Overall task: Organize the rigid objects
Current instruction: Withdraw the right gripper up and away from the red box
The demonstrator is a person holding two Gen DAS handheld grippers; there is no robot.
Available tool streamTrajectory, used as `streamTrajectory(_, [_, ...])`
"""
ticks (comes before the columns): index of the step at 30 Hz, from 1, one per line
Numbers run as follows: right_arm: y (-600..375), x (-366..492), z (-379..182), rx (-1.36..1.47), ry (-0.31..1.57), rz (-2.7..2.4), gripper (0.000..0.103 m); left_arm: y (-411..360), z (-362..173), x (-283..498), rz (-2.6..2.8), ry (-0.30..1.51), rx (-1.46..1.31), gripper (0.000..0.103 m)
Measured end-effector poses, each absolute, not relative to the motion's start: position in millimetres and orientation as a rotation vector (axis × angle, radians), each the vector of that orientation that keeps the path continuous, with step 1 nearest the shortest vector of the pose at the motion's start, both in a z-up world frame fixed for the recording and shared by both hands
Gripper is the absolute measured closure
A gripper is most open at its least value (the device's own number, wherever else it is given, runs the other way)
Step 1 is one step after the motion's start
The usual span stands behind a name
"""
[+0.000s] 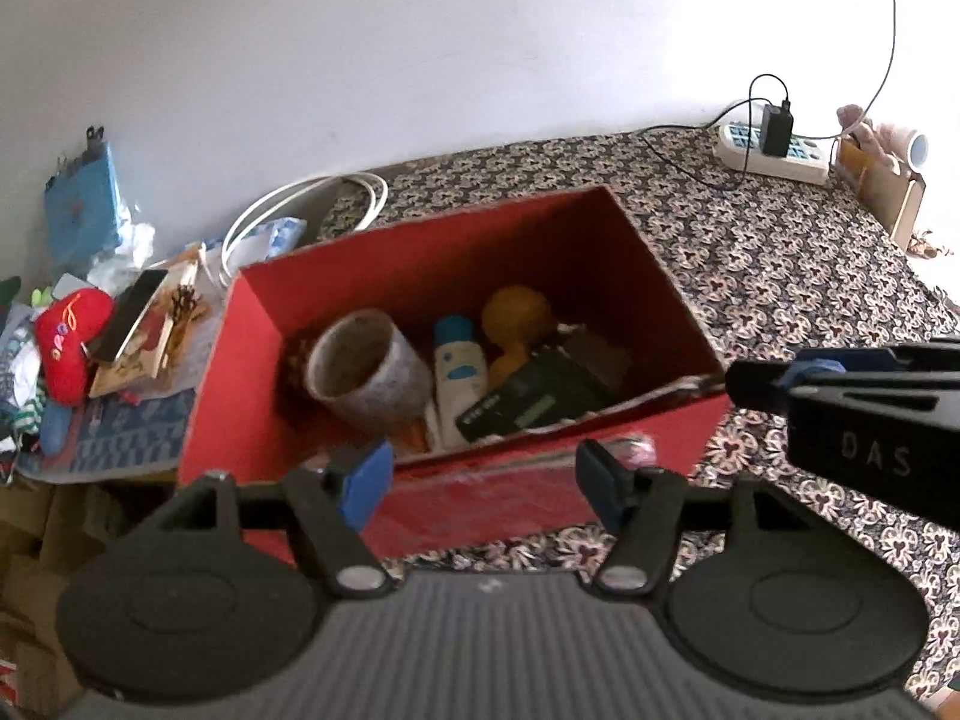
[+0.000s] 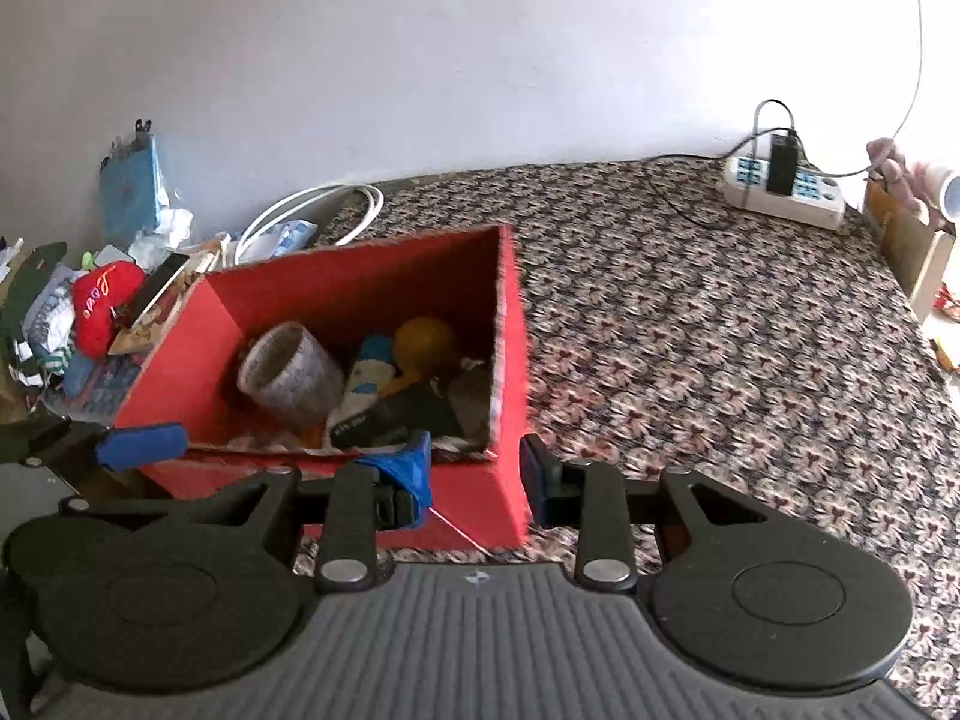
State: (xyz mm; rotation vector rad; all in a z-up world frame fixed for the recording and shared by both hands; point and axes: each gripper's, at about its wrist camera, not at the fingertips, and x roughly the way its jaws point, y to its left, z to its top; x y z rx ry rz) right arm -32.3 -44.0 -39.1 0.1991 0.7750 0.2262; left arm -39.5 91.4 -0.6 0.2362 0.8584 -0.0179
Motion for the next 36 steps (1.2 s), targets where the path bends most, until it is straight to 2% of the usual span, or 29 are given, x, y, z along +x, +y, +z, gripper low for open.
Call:
streamTrajectory(13, [-124,-52,-71,0.290,0.897,0.075,0.086,16,-26,-53,-0.062,0.920,0.259,0.036])
streamTrajectory(25, [-186,-75,-85,0.377,0.868,-0.051,0.084,-33,-45,-61,-0.090,0.964,0.322,0.035])
streamTrajectory(36, [-197,-83,-90,0.298,0.849,-0.105,0.084,-50,-50,-64,-0.067,0.991,0.326,0.035])
